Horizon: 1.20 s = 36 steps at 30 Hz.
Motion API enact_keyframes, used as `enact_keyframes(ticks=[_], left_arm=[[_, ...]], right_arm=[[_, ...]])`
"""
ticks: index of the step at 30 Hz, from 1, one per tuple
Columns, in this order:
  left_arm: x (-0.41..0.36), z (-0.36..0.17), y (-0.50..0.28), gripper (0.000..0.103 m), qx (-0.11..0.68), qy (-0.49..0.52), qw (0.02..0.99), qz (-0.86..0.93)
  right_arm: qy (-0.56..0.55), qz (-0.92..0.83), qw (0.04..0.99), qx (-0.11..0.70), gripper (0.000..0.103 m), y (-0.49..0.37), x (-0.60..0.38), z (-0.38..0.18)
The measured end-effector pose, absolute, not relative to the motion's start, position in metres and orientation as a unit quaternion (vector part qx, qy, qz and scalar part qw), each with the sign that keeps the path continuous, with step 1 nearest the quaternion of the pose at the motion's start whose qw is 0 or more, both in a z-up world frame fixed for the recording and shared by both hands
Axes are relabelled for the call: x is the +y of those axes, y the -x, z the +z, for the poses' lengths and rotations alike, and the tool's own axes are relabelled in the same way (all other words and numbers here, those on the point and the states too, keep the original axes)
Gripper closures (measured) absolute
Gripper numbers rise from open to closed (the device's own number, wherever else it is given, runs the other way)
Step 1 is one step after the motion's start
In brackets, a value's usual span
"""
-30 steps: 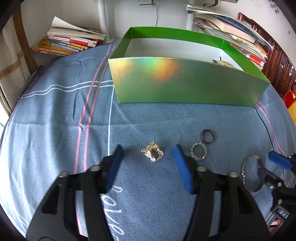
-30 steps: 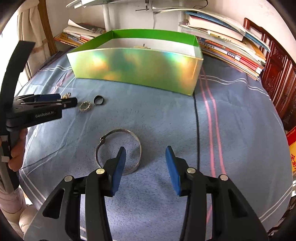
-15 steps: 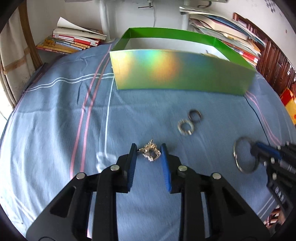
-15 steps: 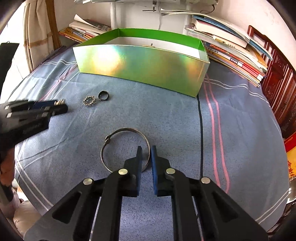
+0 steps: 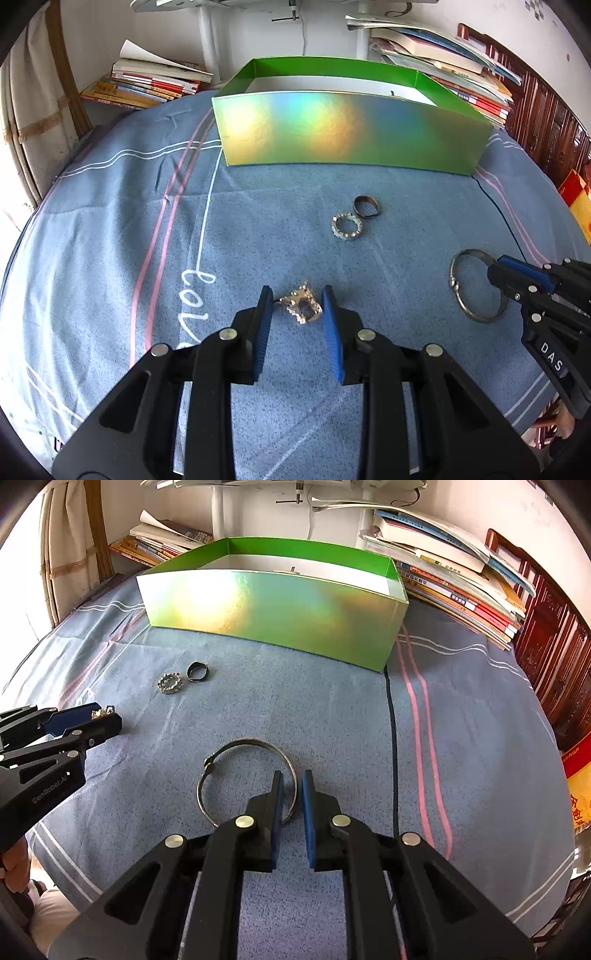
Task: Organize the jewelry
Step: 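Close the left tool on the gold flower charm while the right tool closes on the silver bangle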
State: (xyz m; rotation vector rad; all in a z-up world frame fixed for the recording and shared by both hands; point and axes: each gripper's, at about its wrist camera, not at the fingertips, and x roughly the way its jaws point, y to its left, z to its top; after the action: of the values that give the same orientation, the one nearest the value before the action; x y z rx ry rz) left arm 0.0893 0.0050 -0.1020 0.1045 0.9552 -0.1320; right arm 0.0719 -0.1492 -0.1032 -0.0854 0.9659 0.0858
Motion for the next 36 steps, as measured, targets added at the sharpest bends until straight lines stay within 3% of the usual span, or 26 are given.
enact_keyframes(ticks=[13, 17, 36], left_arm=[[0.003, -0.102, -0.095, 0.067, 0.456, -0.045, 0.887, -0.06], [0.0, -0.102, -0.093, 0.078, 0.453, -0.047, 0.887, -0.069], [-0.001, -0.102, -0.085, 0.078, 0.449, -0.057, 0.89, -0.062]], right_arm=[[0.044, 0.036, 0.887, 0.457, 0.091, -0.071, -0.148, -0.103], [0.046, 0.034, 0.889, 0.455, 0.091, -0.07, -0.147, -0.103], [0.04, 0.036, 0.889, 0.454, 0.098, -0.067, -0.147, -0.102]])
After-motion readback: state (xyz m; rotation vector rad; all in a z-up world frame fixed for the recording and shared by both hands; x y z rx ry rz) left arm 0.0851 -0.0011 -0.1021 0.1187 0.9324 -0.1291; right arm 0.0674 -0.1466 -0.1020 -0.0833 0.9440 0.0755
